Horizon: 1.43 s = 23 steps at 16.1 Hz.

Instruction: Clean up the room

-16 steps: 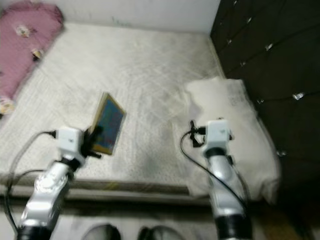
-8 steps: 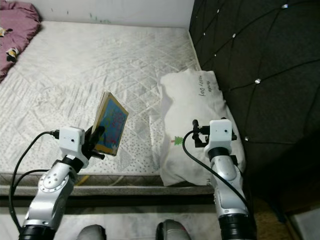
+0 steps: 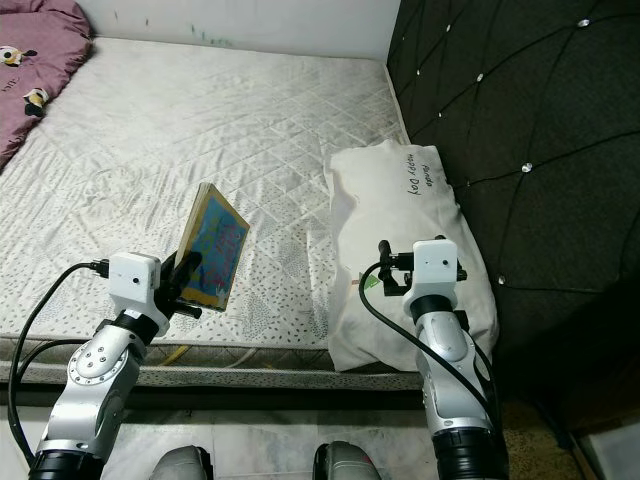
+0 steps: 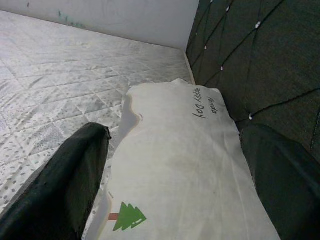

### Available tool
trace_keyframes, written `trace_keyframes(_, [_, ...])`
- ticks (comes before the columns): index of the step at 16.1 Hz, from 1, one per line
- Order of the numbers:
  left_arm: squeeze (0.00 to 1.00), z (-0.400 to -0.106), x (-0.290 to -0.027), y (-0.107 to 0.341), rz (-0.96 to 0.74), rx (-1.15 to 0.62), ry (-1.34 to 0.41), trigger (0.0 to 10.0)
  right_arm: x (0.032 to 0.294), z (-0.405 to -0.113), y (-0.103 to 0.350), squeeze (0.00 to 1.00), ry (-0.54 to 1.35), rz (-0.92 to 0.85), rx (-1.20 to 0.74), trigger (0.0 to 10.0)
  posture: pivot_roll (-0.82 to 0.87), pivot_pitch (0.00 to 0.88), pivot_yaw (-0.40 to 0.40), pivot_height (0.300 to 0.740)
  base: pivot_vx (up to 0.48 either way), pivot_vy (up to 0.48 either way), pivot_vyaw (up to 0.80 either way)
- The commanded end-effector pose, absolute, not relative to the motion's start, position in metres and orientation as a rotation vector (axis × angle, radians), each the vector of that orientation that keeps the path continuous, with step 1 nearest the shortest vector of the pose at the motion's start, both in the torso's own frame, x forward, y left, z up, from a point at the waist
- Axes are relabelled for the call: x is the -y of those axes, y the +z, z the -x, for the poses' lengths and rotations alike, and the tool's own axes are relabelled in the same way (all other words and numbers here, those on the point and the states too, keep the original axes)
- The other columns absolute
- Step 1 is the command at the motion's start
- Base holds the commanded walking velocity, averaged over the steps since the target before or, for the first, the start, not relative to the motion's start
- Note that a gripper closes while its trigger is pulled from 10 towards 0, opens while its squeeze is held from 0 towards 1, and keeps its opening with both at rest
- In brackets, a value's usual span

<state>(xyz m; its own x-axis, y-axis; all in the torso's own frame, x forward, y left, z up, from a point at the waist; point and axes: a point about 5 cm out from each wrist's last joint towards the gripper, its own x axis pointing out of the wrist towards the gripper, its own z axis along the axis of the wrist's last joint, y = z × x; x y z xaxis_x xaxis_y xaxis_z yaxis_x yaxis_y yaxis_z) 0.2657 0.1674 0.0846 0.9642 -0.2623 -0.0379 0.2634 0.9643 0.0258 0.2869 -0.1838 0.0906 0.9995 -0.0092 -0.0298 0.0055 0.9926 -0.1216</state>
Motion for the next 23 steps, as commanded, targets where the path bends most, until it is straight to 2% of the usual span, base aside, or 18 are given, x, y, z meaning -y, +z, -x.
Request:
trace_keyframes(1, [0.00, -0.2677, -0.1629, 0.0963, -0.029, 0.029, -0.292, 10.0, 0.1868, -0.2873, 0.0919, 0.00, -0.015, 0.127, -0.027, 10.0, -0.02, 0.099, -0.066, 0.740, 0.304, 0.000, 0.00])
trace_keyframes(13, [0.00, -0.2681, -0.1627, 0.0944, -0.028, 0.019, -0.290, 10.0, 0.1872, -0.2875, 0.0914, 0.00, -0.012, 0.130, -0.031, 10.0, -0.02, 0.102, -0.066, 0.740, 0.322, 0.000, 0.00])
trace_keyframes(23, [0.00, -0.2645, -0.1705, 0.0873, 0.000, -0.022, -0.240, 10.0, 0.1889, -0.2836, 0.0883, 0.00, -0.011, 0.135, -0.042, 10.0, -0.02, 0.111, -0.066, 0.740, 0.000, 0.000, 0.00])
